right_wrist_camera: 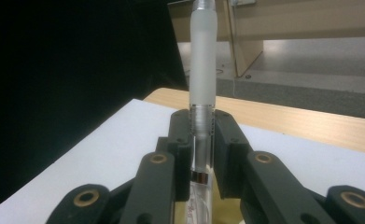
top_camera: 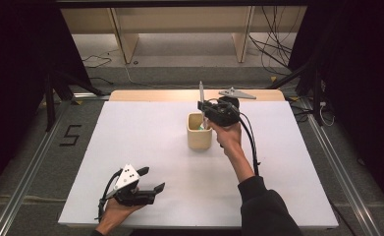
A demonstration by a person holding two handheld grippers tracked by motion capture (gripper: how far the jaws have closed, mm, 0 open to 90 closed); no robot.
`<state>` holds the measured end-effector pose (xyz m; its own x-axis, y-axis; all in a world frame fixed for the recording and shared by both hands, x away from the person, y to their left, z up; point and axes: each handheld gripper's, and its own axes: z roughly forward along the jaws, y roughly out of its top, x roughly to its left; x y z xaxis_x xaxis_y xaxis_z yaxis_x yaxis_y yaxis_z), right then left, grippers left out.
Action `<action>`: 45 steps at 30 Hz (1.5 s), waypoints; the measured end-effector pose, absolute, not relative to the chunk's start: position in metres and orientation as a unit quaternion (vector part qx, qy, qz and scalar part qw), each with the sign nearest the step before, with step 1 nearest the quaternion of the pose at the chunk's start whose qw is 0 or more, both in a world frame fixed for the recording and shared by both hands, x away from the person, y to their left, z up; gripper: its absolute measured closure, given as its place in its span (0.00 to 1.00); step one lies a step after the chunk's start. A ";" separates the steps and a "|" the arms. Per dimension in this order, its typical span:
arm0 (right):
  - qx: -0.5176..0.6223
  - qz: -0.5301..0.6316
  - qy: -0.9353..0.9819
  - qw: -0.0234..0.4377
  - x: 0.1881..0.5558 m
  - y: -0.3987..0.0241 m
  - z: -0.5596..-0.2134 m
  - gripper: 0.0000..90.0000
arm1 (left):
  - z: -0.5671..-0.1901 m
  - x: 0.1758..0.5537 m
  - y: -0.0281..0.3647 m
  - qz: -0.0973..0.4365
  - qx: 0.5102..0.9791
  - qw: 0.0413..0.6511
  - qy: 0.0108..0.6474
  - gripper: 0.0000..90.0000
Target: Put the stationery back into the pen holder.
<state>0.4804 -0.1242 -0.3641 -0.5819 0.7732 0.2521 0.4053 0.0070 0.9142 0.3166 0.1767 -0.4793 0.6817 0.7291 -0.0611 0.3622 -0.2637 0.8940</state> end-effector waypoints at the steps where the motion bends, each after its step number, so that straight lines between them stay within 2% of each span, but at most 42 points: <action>1: 0.428 0.559 0.691 0.166 0.482 -0.123 -0.364 0.88 | -0.479 0.317 0.177 0.186 0.773 0.493 0.353 0.21; 10: 0.434 0.541 0.697 0.181 0.495 -0.110 -0.369 0.88 | -0.480 0.316 0.177 0.186 0.772 0.494 0.355 0.21; 17: 0.449 0.529 0.698 0.176 0.503 -0.107 -0.379 0.88 | -0.480 0.317 0.178 0.185 0.769 0.498 0.356 0.21; 45: 0.454 0.497 0.718 0.175 0.503 -0.092 -0.397 0.88 | -0.482 0.316 0.177 0.186 0.770 0.498 0.353 0.21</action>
<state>0.5031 -0.0921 -0.3974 -0.5257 0.8269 0.1998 0.4787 0.0934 0.8730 0.3160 0.1767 -0.4819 0.6814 0.7291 -0.0645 0.3584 -0.2555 0.8979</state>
